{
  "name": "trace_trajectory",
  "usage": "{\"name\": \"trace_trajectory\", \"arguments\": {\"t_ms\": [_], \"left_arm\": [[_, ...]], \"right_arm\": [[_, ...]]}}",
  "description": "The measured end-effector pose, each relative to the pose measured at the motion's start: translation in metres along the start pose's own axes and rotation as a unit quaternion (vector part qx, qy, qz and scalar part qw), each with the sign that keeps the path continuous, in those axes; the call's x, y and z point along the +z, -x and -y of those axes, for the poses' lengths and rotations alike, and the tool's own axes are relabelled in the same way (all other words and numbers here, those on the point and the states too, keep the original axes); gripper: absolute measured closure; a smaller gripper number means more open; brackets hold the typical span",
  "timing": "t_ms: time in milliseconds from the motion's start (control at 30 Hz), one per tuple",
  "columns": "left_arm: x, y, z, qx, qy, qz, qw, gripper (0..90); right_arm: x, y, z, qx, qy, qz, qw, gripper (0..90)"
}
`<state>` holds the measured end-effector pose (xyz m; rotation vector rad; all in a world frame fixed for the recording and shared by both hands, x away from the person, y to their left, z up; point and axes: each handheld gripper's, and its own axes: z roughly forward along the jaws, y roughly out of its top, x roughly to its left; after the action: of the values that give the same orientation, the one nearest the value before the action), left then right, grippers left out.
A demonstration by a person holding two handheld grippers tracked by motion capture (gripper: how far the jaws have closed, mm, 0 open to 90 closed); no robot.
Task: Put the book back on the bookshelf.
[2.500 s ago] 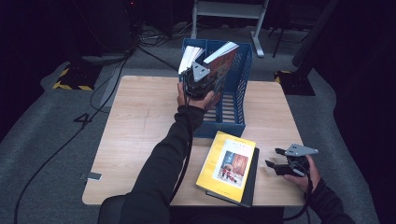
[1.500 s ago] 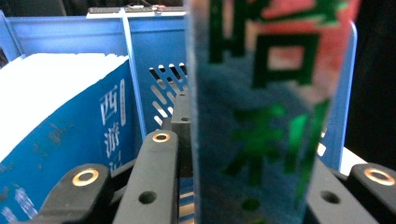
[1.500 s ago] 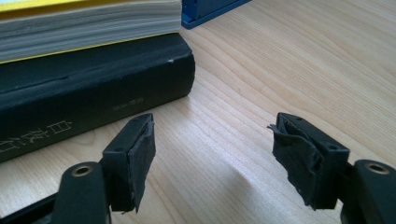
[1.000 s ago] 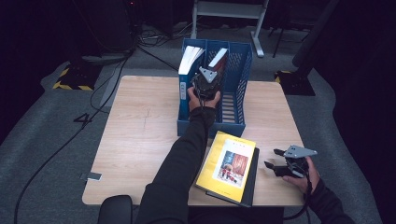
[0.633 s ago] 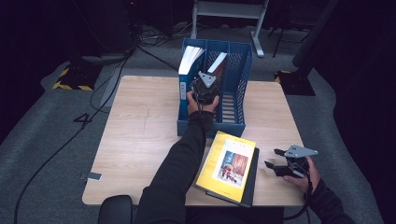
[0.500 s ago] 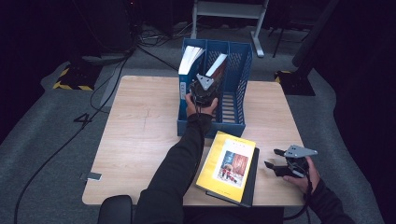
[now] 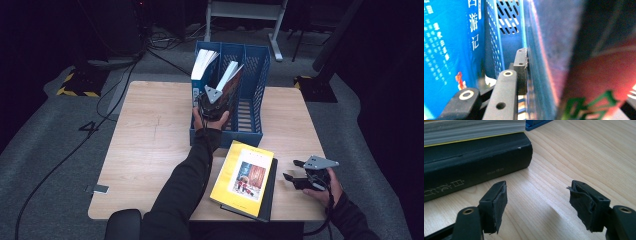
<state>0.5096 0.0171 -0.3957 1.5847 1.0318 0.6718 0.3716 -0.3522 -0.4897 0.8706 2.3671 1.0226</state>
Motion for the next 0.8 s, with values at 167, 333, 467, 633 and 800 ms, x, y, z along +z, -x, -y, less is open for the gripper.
{"name": "trace_trajectory", "arguments": {"t_ms": [167,333,467,633,800], "left_arm": [[-0.011,-0.005,-0.009,0.019,0.005,0.006,0.9998,63.5],[-0.014,-0.01,-0.019,0.023,0.009,0.003,0.9997,57.5],[-0.013,-0.015,-0.027,0.03,0.003,0.011,0.9995,56.5],[-0.011,-0.01,-0.037,0.031,-0.012,0.0,0.9994,64.6],[-0.005,0.004,-0.04,0.053,-0.013,0.0,0.9985,73.1]], "right_arm": [[0.002,-0.001,0.001,-0.003,-0.005,-0.001,1.0,30.9],[0.002,-0.002,0.0,-0.006,-0.007,-0.003,1.0,31.0],[0.003,-0.002,0.0,-0.004,-0.009,-0.005,0.9999,31.3],[0.004,-0.002,0.001,-0.005,-0.01,-0.008,0.9999,31.6],[0.003,-0.002,0.0,-0.001,-0.007,-0.008,0.9999,31.4]]}}
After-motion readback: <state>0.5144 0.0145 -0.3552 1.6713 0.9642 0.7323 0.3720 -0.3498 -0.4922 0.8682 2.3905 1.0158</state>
